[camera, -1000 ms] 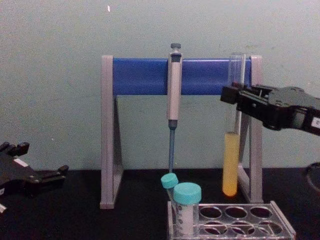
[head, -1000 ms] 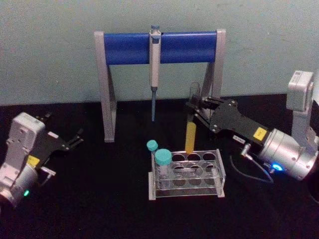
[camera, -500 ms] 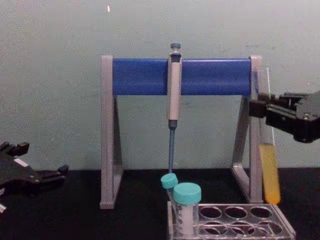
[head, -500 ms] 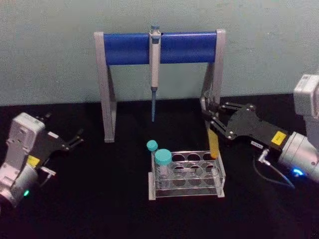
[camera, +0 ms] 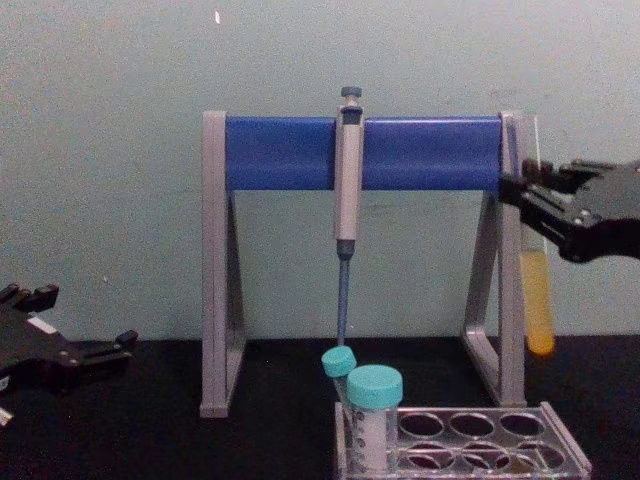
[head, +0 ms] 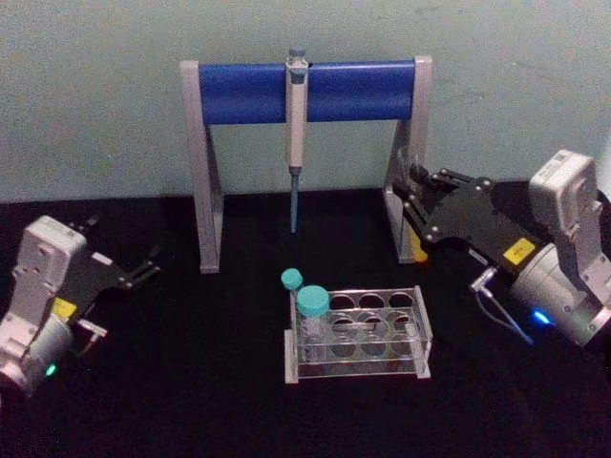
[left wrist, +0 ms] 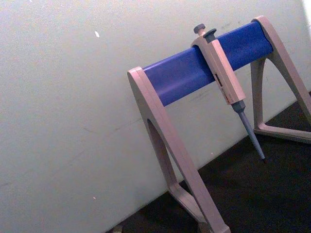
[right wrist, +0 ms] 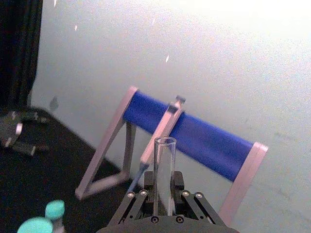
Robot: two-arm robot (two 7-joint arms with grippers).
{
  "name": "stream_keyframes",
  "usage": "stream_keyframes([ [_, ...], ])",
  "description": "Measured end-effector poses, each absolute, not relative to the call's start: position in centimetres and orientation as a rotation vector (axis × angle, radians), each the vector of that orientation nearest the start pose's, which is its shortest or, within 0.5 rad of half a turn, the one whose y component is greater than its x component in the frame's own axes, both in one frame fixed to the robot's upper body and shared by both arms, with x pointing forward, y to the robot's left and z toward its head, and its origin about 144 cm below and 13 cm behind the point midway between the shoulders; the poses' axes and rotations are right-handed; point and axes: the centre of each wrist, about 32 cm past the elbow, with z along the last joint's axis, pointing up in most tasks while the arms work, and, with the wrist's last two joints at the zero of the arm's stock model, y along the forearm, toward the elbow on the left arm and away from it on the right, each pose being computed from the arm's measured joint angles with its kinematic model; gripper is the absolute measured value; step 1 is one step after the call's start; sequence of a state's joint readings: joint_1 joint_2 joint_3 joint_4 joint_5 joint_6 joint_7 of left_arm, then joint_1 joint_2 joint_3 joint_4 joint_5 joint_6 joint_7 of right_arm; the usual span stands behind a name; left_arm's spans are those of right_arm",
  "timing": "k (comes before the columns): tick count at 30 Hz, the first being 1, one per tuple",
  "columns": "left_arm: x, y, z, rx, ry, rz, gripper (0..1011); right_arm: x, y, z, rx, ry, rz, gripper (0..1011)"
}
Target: Pick up the test tube from the test tube rack, shake it, then place it back into the test tube rack.
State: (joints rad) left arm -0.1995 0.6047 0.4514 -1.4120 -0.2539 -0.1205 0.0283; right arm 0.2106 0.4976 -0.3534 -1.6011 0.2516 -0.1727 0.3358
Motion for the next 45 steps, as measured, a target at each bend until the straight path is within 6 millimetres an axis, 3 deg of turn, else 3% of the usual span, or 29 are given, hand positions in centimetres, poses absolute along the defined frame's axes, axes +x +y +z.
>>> stream_keyframes([
  [16, 48.9, 31.0, 114.0, 0.304, -0.285, 1.248, 1001, 51.1, -25.7, 119.2, 0.22, -0.206, -0.707, 229],
  [30, 48.9, 31.0, 114.0, 0.304, -0.285, 1.248, 1001, 50.9, -27.3, 119.0, 0.153, -0.155, -0.636, 229],
  [45, 48.9, 31.0, 114.0, 0.304, -0.285, 1.248, 1001, 51.2, -27.5, 118.1, 0.129, -0.121, -0.633, 229],
])
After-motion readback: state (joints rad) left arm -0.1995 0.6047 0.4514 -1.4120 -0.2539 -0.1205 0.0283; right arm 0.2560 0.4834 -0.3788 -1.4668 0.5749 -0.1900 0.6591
